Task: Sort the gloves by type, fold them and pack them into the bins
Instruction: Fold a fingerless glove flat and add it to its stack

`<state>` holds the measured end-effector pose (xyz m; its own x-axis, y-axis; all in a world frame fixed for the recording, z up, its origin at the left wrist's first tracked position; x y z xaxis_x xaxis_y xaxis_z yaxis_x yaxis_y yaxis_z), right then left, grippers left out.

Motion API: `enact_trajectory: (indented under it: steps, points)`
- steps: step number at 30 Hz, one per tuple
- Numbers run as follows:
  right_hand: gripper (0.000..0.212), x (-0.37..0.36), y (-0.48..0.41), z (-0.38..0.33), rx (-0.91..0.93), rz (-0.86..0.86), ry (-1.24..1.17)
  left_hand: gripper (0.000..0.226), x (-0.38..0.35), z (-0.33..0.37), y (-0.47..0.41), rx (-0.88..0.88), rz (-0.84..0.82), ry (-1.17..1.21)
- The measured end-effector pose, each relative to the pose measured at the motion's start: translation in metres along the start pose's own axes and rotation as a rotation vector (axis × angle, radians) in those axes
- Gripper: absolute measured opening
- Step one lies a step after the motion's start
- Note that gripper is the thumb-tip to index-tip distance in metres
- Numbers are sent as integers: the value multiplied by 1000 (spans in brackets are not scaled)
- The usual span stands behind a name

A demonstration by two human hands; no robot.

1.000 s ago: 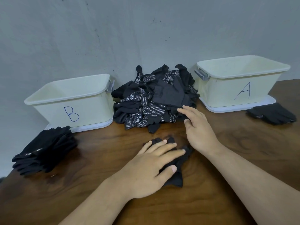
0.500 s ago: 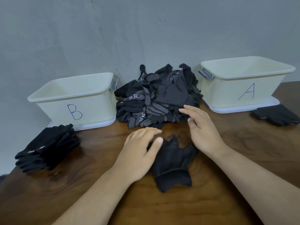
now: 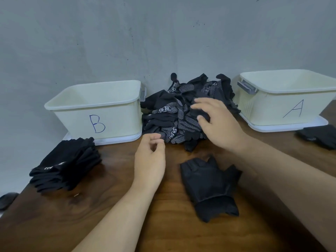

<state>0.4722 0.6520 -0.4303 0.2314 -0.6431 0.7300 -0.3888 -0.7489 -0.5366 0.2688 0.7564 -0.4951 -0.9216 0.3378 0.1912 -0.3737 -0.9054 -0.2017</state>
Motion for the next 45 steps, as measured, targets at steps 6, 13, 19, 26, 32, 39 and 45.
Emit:
enact_trajectory:
  steps: [6,13,19,26,32,39,45]
  points:
    - [32,-28,-81,-47,92,-111,143,14,2,-4,-6,16,69,30]
    - [42,-67,-137,-62,-25,-348,290,15,4,-3,-5,16,71,66]
    - [34,-78,-141,-56,-25,-440,448,15,3,-4,-4,7,51,56]
    - [43,-49,-142,-43,51,-444,477,16,1,-4,-3,-8,61,57]
    - [33,-38,-134,-64,231,-341,365,16,2,-4,-3,6,84,106]
    - [29,-74,-100,-80,406,-437,539,18,3,-4,-4,19,72,122]
    - [28,-87,-108,-72,201,-282,536,20,2,-4,-2,12,23,89]
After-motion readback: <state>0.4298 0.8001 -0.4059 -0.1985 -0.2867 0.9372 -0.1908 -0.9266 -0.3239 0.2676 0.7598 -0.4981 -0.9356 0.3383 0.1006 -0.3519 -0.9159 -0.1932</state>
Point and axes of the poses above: each hand's wrist, its own y-axis away from the middle knuckle, its own x-axis out of the back of the hand, z = x × y, the point moved 3 cm from there along -y, towards the middle knuckle, and after that the axes turned 1 degree about -y, right-handed, at the moved point
